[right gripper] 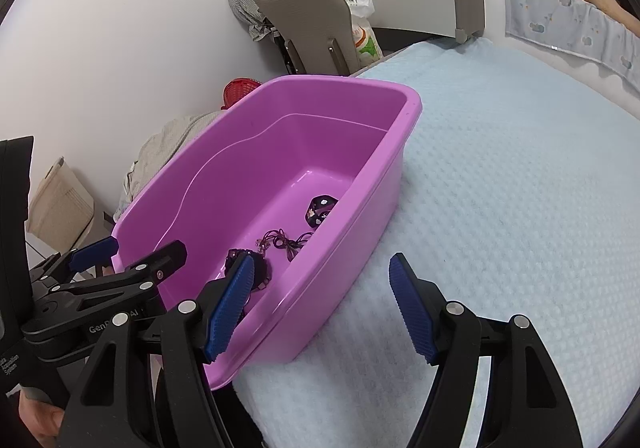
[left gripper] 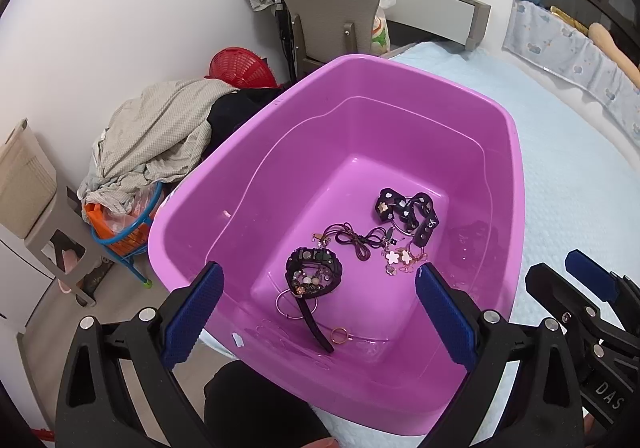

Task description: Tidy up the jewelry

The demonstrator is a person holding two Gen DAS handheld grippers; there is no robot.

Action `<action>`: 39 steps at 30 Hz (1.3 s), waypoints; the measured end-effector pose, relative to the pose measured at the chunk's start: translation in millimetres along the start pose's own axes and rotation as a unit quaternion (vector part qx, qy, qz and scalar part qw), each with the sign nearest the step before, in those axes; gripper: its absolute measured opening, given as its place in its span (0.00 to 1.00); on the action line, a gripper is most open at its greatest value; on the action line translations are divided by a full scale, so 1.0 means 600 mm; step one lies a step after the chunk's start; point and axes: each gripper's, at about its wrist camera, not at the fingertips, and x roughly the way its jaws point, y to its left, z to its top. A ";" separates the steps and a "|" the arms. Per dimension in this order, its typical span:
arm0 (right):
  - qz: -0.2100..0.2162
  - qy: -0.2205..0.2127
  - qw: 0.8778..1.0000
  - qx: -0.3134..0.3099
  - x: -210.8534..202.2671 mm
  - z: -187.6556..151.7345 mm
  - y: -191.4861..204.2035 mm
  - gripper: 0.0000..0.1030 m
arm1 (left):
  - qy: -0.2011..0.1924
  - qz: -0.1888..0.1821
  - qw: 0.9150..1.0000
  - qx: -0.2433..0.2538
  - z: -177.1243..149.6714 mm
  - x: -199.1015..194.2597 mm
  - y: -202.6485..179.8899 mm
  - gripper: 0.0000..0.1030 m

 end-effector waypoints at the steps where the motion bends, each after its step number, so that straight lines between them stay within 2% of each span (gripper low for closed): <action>1: 0.000 0.000 1.000 0.001 0.000 0.000 0.000 0.65 | 0.000 0.000 1.000 0.001 0.000 0.000 -0.001 0.92; 19: 0.001 0.003 1.000 0.004 0.006 -0.003 -0.005 0.65 | 0.006 0.001 1.000 -0.002 -0.001 0.007 0.002 0.93; 26: 0.003 0.005 1.000 0.006 0.010 -0.007 -0.008 0.65 | -0.010 0.004 1.000 0.002 -0.004 0.000 0.002 0.93; 31: 0.004 0.006 1.000 0.006 0.012 -0.009 -0.007 0.65 | 0.007 -0.009 1.000 0.000 -0.003 0.005 0.001 0.93; 39: 0.004 0.007 1.000 0.006 0.011 -0.008 -0.007 0.65 | 0.008 -0.003 1.000 -0.001 -0.005 0.005 0.001 0.94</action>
